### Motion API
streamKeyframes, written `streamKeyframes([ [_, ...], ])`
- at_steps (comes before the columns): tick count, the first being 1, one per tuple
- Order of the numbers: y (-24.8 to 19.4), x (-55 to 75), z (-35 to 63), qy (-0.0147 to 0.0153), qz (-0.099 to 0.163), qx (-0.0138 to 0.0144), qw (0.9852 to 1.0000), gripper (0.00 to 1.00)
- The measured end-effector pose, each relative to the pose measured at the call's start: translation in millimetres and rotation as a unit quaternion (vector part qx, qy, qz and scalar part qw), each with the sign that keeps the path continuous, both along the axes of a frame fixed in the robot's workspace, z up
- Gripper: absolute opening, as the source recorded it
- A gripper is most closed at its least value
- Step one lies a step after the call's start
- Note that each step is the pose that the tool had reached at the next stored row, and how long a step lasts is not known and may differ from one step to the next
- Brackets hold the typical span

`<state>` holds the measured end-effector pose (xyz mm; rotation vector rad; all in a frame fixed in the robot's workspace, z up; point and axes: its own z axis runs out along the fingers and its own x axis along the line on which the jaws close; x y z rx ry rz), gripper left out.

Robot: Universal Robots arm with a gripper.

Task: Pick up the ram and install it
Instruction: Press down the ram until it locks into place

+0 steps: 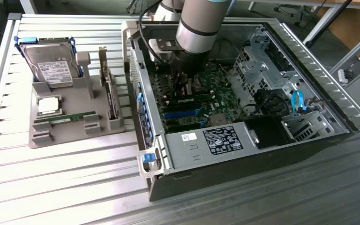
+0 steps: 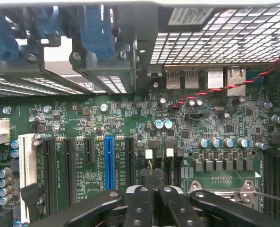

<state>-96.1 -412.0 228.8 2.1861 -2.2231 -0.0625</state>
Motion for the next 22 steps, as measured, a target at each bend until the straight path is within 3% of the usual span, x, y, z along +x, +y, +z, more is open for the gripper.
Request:
streamKeyframes([
  [1, 0.1, 0.0, -2.2, 0.0, 0.0, 0.0002, 1.0, 0.09],
  [2, 0.7, 0.5, 3.7, -0.0011, 0.0, 0.0017, 1.0, 0.09],
  [3, 0.1, 0.1, 13.3, -0.0002, 0.0, 0.0003, 1.0, 0.09],
  [8, 0.5, 0.3, 43.3, -0.0001, 0.0, 0.0002, 1.0, 0.09],
  [9, 0.5, 2.1, 45.4, -0.0002, 0.0, 0.0003, 1.0, 0.09],
  [14, 0.5, 38.5, 46.3, -0.0001, 0.0, 0.0003, 1.0, 0.09],
  [22, 0.6, 62.6, 54.5, -0.0001, 0.0, 0.0004, 1.0, 0.09],
])
